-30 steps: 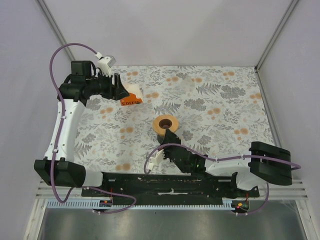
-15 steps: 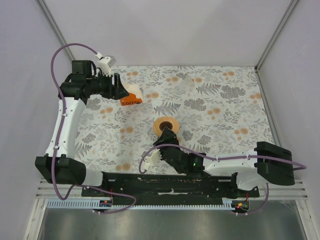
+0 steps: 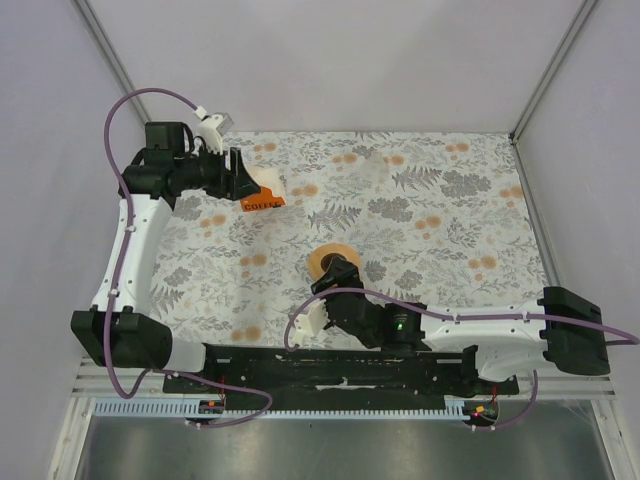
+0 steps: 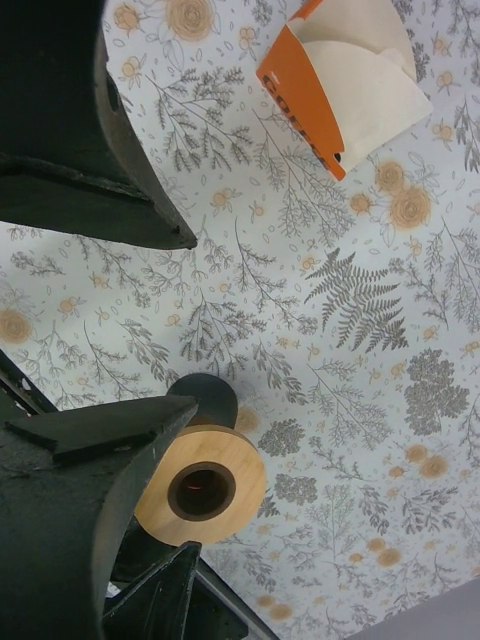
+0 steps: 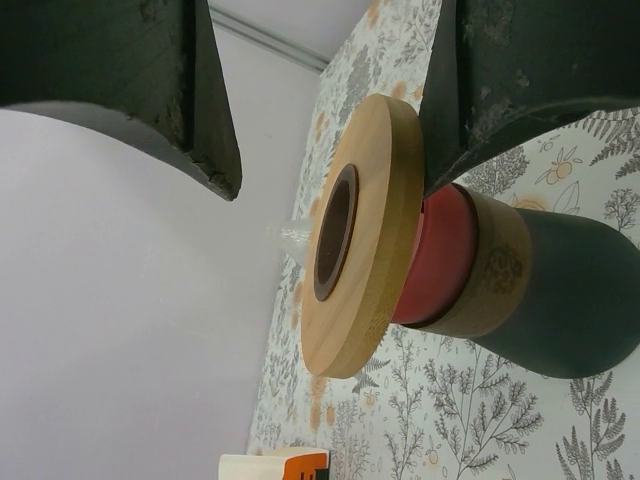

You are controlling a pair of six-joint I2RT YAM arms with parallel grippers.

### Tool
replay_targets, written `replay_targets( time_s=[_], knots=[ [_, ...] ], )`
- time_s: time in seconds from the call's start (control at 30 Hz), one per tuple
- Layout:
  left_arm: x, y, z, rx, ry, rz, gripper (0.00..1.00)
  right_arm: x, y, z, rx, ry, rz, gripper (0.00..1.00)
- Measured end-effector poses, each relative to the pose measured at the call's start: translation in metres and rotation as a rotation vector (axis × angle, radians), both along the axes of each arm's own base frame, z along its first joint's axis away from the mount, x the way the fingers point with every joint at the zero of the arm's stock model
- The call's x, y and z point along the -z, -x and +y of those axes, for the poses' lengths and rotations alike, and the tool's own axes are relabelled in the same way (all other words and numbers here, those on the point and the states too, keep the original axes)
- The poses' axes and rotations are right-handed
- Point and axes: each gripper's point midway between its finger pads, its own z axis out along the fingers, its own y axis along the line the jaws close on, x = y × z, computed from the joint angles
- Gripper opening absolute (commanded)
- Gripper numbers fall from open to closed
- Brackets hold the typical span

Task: Place the coffee filter in the dripper

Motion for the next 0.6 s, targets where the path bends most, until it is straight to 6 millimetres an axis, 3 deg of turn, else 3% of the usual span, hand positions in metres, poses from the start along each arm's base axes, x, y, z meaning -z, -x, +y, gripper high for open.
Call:
replay_targets(
  time_s=[0.1, 0.27, 0.4, 0.6],
  knots=[
    [0.009, 0.002, -0.006, 0.026, 0.033, 0.022, 0.68, 0.000, 0.002, 0.001, -0.009, -0.004, 0.020, 0.77],
    [0.041, 0.010, -0.024, 0.066, 0.091, 0.134, 0.73, -0.001, 0.008, 0.002, -0.033, -0.013, 0.051, 0.79],
    [0.070, 0.025, -0.057, 0.131, 0.116, 0.242, 0.79, -0.001, 0.011, 0.003, -0.049, -0.019, 0.065, 0.82],
    [0.086, 0.048, -0.105, 0.260, 0.142, 0.322, 0.84, -0.002, 0.015, 0.005, -0.062, -0.021, 0.074, 0.82]
  ],
)
